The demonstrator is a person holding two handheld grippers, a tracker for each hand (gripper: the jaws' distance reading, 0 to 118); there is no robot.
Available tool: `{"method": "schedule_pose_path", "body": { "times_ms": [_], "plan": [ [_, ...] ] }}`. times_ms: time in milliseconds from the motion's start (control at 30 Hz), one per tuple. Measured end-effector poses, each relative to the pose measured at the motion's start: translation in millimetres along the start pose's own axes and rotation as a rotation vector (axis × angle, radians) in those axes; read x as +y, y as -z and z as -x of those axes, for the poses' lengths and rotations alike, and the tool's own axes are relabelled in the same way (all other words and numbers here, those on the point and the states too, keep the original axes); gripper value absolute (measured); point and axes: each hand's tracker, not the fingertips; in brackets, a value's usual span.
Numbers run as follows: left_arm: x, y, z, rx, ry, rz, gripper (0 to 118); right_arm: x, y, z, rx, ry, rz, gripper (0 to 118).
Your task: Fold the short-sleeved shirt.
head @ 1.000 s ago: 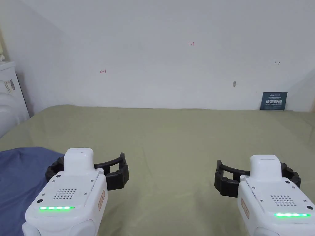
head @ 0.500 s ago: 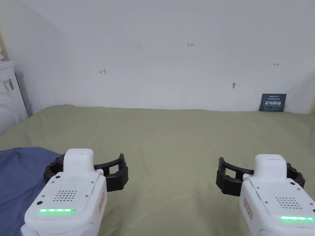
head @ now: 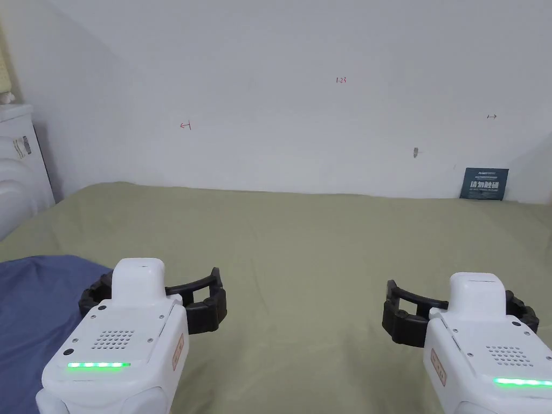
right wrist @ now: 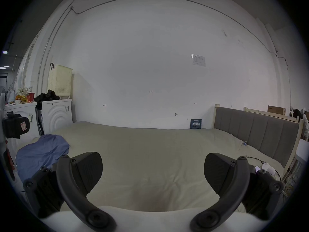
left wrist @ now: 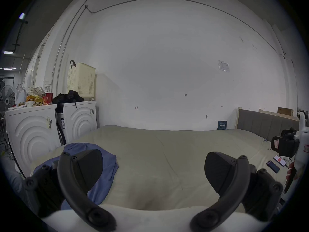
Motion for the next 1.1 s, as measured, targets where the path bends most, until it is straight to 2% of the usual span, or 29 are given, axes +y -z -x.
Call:
{"method": "schedule_pose_path", "body": {
  "times_ms": [1100],
  "plan": [
    [4.1, 3.4, 3.4, 0.002, -0.022, 0.024, 118, 2.6, 2.1, 1.2, 0.023, -0.031, -0.001, 118]
  ]
}}
